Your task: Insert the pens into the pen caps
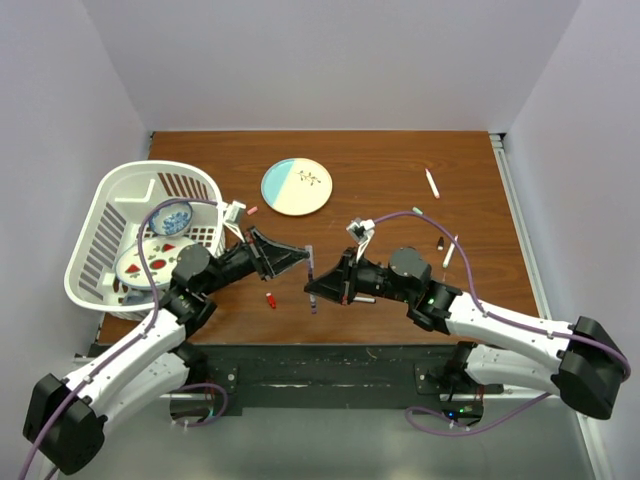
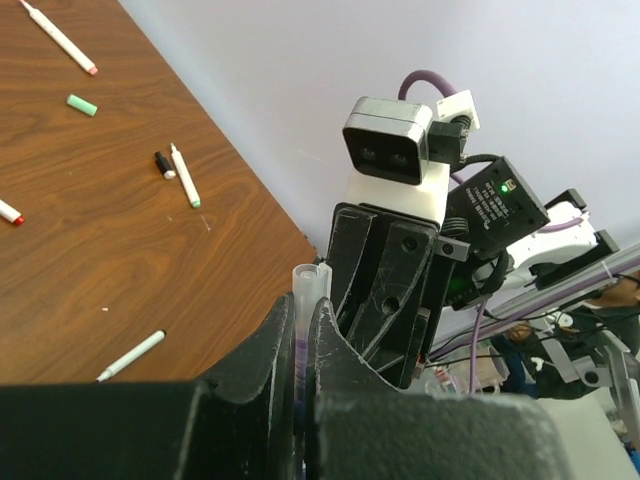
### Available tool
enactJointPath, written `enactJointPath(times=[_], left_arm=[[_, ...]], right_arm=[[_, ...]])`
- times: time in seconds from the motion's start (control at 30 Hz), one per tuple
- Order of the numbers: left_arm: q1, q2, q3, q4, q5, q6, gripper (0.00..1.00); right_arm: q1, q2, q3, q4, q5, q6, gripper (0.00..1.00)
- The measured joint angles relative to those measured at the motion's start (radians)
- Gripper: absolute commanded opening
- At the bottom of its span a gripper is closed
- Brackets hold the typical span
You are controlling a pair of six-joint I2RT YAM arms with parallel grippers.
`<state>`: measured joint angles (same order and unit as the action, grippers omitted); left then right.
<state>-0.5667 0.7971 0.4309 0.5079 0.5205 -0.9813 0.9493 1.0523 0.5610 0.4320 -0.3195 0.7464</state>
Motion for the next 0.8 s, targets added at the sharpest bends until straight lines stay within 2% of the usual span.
enactJointPath(times=[0.03,0.07,0.13,0.17,0.27,0.53,0.8], left_arm=[[-0.005,-0.002,0.0,-0.01,-0.006,0.006,0.01],[-0.008,-0.006,0.0,-0.018,-0.01,0.011,0.16],[-0.013,-0.014,0.0,-0.028,-0.014,0.021,0.34],[-0.014,-0.018,0.003,-0.033,-0.015,0.026,0.51],[-0.029,-0.032,0.023,-0.08,0.0,0.044,0.63],[-0.039,-0.034,0.113,-0.153,-0.001,0.09,0.65],[-0.039,0.014,0.19,-0.198,-0.011,0.141,0.55]], right_arm=[[0.0,-0.002,0.0,-0.011,0.0,-0.003,0.0],[0.0,-0.003,0.0,-0.017,0.0,-0.007,0.0],[0.002,-0.009,0.0,-0.025,0.0,-0.012,0.0],[0.002,-0.012,0.0,-0.026,-0.001,-0.014,0.0],[0.003,-0.018,0.006,-0.026,0.002,-0.015,0.0],[0.002,-0.027,0.011,-0.019,-0.01,-0.013,0.0],[0.014,-0.039,0.011,-0.014,-0.013,-0.009,0.0]])
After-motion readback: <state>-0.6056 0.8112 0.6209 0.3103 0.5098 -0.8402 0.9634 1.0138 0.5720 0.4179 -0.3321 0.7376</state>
